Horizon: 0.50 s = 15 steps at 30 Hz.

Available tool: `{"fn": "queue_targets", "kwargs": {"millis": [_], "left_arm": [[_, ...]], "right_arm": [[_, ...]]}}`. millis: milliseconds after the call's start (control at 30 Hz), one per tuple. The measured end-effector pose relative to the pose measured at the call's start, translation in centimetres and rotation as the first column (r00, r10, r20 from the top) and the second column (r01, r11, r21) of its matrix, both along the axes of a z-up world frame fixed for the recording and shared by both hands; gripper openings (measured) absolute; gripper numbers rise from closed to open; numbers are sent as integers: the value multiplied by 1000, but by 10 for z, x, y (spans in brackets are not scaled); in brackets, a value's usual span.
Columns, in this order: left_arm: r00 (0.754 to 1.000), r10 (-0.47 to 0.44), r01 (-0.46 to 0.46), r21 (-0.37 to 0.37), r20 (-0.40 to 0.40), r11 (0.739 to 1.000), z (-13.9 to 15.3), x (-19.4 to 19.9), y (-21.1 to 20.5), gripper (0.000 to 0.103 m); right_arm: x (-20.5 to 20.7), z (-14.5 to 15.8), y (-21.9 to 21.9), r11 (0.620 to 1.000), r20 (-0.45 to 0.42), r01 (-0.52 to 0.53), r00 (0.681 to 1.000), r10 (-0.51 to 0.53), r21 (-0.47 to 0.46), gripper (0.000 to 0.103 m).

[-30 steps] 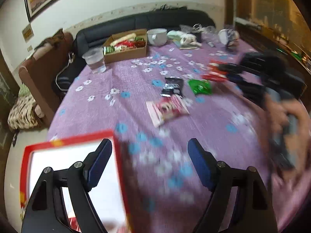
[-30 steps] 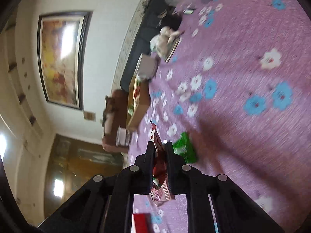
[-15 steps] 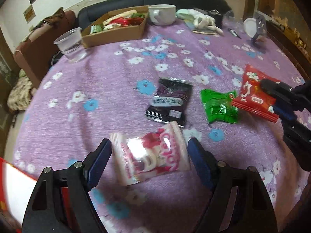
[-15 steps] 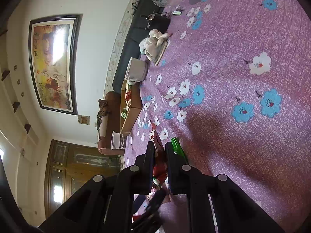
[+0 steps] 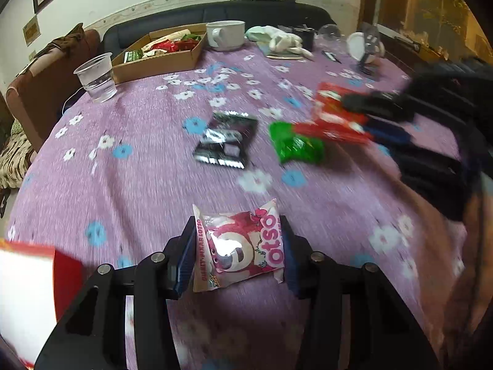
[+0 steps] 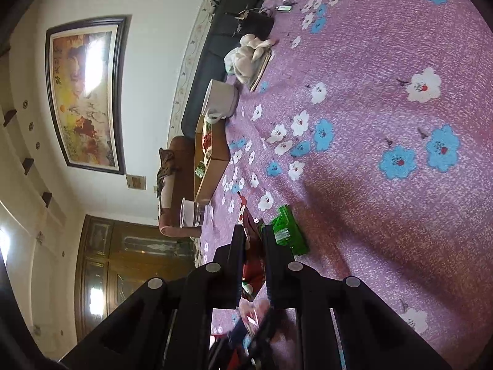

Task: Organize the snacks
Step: 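Grasp a red packet with the right gripper while the left grasps the pink Lotso packet, then lift both held packets and carry them toward the red box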

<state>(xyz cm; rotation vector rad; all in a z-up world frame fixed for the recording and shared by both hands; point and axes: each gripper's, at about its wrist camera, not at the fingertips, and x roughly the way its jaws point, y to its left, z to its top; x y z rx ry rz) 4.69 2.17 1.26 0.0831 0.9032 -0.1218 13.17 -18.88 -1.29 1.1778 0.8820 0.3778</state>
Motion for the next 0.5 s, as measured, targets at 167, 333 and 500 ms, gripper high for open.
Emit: {"fn": "queue_targets", "kwargs": {"millis": [167, 333, 500], "left_arm": [[999, -7, 8, -31, 51, 999, 12, -47, 6, 46], [994, -20, 25, -42, 106, 999, 34, -103, 14, 46], [986, -31, 35, -21, 164, 999, 57, -146, 22, 46]], "right_arm": [[1, 1, 6, 1000, 6, -21, 1000, 21, -12, 10], [-1, 1, 6, 1000, 20, -28, 999, 28, -5, 10], [-12, 4, 10, 999, 61, -42, 997, 43, -27, 10]]}}
